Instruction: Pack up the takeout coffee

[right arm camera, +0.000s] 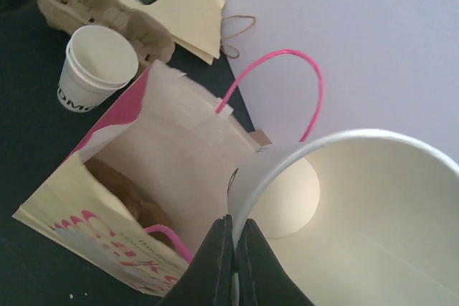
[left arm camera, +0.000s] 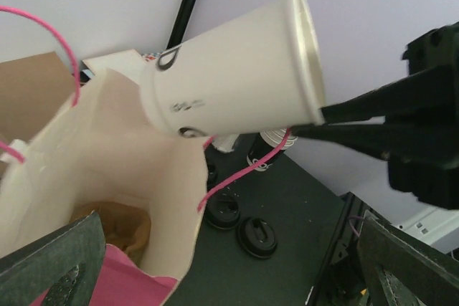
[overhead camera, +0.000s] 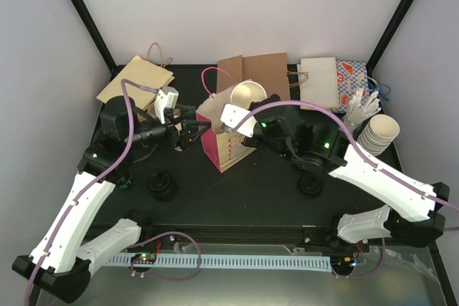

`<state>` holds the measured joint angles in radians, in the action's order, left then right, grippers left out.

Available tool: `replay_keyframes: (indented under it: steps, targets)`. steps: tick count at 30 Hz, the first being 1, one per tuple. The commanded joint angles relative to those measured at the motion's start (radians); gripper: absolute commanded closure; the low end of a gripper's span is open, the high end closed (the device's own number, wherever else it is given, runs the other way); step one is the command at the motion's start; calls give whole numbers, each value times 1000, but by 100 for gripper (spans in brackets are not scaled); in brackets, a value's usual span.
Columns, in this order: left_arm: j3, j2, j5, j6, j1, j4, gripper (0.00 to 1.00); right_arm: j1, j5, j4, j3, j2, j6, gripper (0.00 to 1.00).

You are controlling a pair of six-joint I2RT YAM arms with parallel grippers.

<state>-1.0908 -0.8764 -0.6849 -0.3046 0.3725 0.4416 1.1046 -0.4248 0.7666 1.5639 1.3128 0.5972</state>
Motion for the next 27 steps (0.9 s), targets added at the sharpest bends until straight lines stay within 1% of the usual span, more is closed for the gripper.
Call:
replay_keyframes:
  steps: [1,7,14,16,18,20,22,25,27]
  targets:
    - [-41,7,27,29,-3,49,1,-3,-61,-9,35,-74,-118,99]
    - [-34,25,76,53,-3,81,1,-3,-141,92,30,-186,-344,99]
    - [-11,37,120,61,-3,83,1,-3,-216,320,1,-334,-658,99]
    - [4,40,164,61,-3,106,1,-4,-179,406,-21,-356,-746,99]
    - [20,40,247,56,-3,151,1,-3,-121,487,-53,-357,-827,99]
    - [34,37,339,48,-3,199,1,-3,-34,526,-133,-353,-881,99]
    - [49,36,404,41,-4,232,1,-3,61,493,-232,-363,-891,99]
    - [80,44,467,24,-5,241,1,-3,159,368,-373,-379,-910,99]
    - [96,50,495,12,-6,254,1,-3,195,269,-461,-375,-915,99]
